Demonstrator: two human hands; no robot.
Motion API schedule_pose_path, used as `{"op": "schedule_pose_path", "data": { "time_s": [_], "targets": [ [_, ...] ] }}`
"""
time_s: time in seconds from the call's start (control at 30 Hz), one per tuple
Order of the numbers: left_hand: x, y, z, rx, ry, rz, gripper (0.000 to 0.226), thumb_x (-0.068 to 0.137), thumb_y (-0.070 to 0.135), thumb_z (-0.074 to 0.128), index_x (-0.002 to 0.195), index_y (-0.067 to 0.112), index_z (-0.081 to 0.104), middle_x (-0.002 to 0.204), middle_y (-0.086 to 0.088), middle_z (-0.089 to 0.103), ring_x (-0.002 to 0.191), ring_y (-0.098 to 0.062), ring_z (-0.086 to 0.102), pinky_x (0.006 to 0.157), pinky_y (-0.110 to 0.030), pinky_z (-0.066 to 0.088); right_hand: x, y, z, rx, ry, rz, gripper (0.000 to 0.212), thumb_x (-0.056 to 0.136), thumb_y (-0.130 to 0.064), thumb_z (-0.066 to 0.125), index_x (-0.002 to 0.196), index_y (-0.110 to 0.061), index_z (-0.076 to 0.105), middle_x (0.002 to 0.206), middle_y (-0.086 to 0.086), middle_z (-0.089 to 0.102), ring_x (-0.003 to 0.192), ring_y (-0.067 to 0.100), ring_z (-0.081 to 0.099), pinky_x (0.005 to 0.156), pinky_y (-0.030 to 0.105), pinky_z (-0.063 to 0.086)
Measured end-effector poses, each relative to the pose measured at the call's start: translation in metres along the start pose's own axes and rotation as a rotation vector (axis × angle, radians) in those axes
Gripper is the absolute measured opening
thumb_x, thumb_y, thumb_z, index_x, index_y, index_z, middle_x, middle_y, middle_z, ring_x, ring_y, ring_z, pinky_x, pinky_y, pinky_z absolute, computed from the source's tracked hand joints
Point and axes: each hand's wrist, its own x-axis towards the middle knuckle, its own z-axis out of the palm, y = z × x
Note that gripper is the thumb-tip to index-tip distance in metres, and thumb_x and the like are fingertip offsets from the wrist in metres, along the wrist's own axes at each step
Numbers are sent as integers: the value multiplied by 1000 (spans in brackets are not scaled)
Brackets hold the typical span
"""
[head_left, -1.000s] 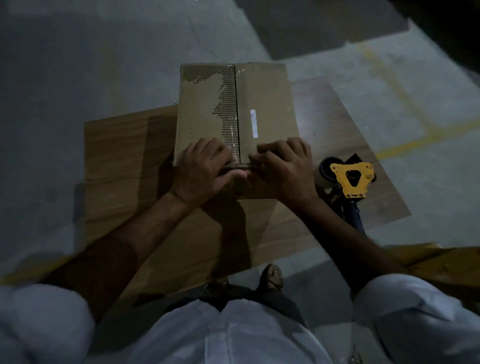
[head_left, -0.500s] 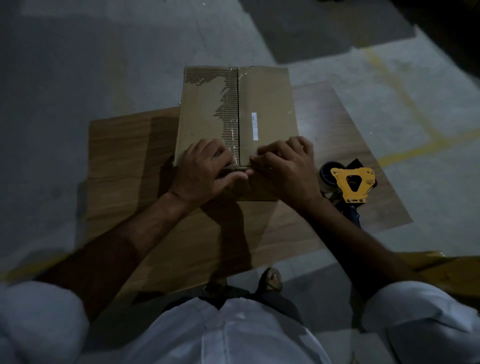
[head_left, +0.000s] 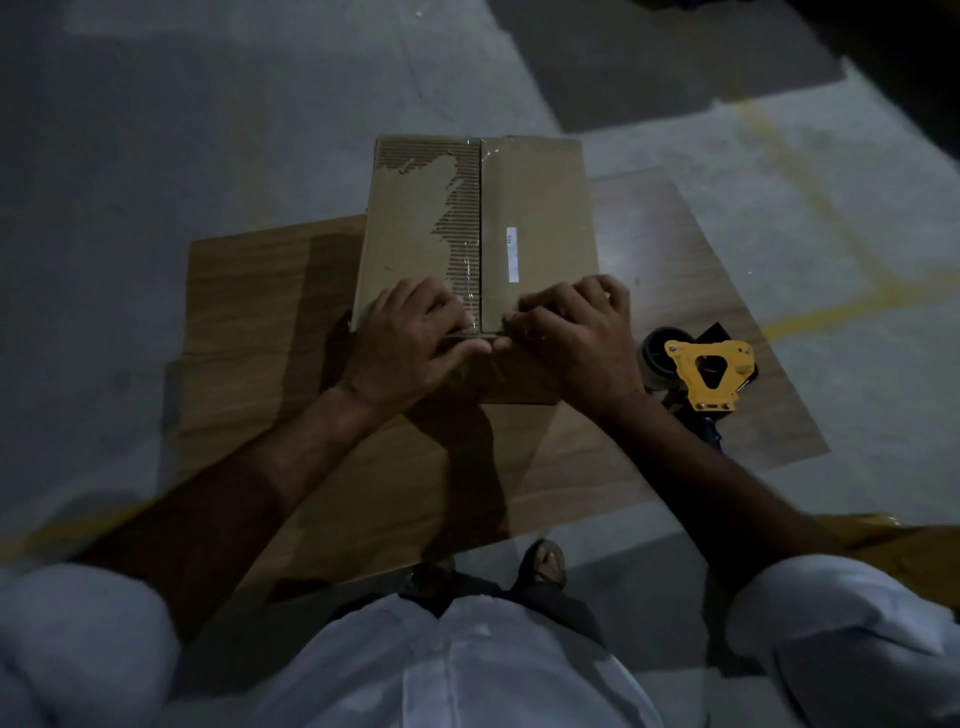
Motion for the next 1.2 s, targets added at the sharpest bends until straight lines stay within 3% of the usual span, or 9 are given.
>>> {"op": "schedule_pose_path", "data": {
  "time_s": [0.13,0.27,0.4,0.47,0.57,0.7,0.87,1.03,1.2],
  "targets": [
    [-5,4,7,76,55,14,40,90,50,75,103,12,71,110,-12,66,99,-30,55,77,-43,46,-11,0,11,-76,69,-3,41,90,-59,72,105,-22,80,114,3,74,96,28,60,88,43,40],
    [-7,4,6,106,-4,37,52,71,41,89,109,13,67,116,-13,65,105,-31,53,82,-43,45,-24,-8,13,-127,26,40,50,83,-57,81,117,-21,77,126,4,71,104,27,56,91,45,42],
    [-3,-1,3,-19,30,24,46,88,58,74,106,17,65,112,-6,61,101,-24,52,85,-32,38,-10,-13,6,-60,30,89,43,90,-62,71,104,-21,75,116,3,70,103,27,55,94,46,39],
    [-3,-3,2,-19,31,42,41,92,56,71,104,17,67,109,-6,62,98,-25,54,80,-35,42,-5,-17,6,-36,46,99,41,93,-60,68,99,-20,75,110,4,71,100,28,57,95,46,39],
    [-2,-5,3,-8,21,61,38,89,50,77,103,15,69,109,-8,65,98,-28,58,77,-40,47,-10,-25,7,-69,83,136,34,90,-50,78,100,-18,78,111,6,73,97,32,60,90,46,43],
    [-2,-9,-7,-62,-57,106,42,81,36,87,112,15,69,117,-9,66,106,-30,61,82,-43,52,-19,-31,6,-130,2,141,41,83,-45,83,110,-14,77,118,10,71,106,28,49,91,47,45],
    [4,-22,-21,-85,-164,116,53,75,32,88,121,19,64,125,-3,60,113,-23,56,85,-38,50,-2,-35,13,-86,-4,274,57,84,-77,66,98,-21,67,107,6,61,101,27,48,95,43,35],
    [2,-17,-21,-47,-207,127,58,74,29,91,125,15,68,128,-9,62,115,-30,59,93,-44,52,-22,-45,26,-46,4,290,67,71,-54,88,117,-20,53,124,13,57,113,32,44,97,51,44],
    [5,-26,-28,-212,-190,115,40,93,42,71,124,16,72,128,-4,63,115,-23,58,91,-39,51,-11,-54,25,-39,11,429,58,79,-74,65,110,-26,54,121,3,42,111,29,44,94,44,39]
  ]
}}
